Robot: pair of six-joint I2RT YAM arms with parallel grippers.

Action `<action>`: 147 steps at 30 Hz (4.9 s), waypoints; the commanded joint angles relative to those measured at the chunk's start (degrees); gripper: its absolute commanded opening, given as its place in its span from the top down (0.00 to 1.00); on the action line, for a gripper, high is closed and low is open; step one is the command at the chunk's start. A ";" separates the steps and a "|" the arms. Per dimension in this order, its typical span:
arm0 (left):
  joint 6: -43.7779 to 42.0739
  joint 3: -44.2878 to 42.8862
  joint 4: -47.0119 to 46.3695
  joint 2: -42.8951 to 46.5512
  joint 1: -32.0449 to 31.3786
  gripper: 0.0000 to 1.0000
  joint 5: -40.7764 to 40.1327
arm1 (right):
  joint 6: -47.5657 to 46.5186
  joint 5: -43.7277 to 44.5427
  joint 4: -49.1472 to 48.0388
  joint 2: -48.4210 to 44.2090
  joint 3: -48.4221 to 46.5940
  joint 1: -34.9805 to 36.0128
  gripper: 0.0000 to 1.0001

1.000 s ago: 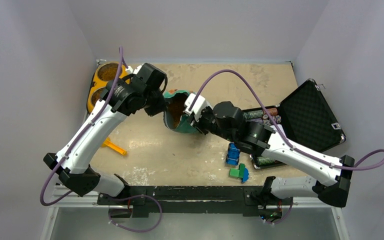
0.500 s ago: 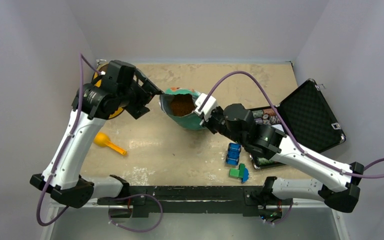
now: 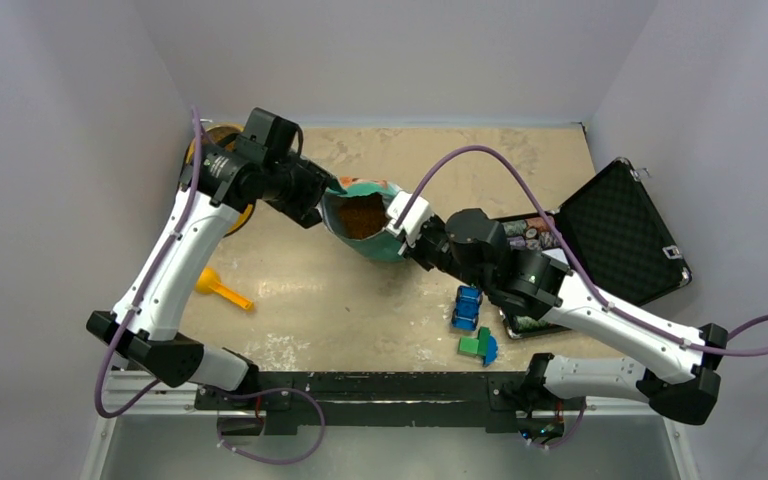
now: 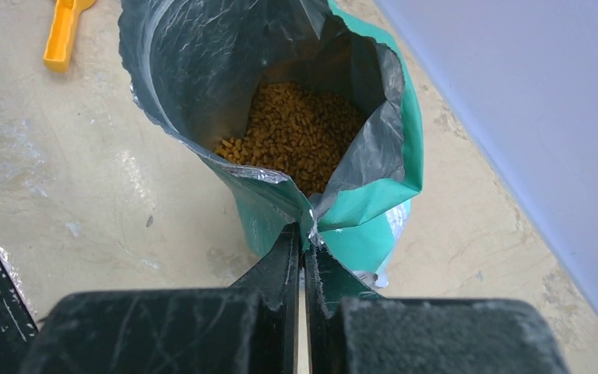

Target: Serve the pet food

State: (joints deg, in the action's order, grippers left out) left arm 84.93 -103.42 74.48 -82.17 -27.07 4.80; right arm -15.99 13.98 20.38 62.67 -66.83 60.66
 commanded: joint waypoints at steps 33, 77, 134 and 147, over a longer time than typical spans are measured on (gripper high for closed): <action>9.67 -11.97 5.41 -0.14 7.99 1.00 4.05 | 8.96 -19.46 18.44 4.83 -24.58 0.35 0.16; 11.98 -22.53 11.70 -2.65 9.87 1.00 2.54 | -0.71 20.96 19.56 12.80 -22.86 5.03 0.91; 13.08 -12.01 -4.64 -0.78 6.72 1.00 10.34 | 17.50 6.21 39.68 27.56 -53.43 4.73 0.26; 14.89 -13.54 3.24 0.19 6.93 1.00 12.92 | 5.15 22.82 27.91 39.60 -59.48 7.30 0.52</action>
State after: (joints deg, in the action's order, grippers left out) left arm 96.92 -112.71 81.08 -85.17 -20.64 14.79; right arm -4.69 24.88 54.26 101.93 -124.03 66.87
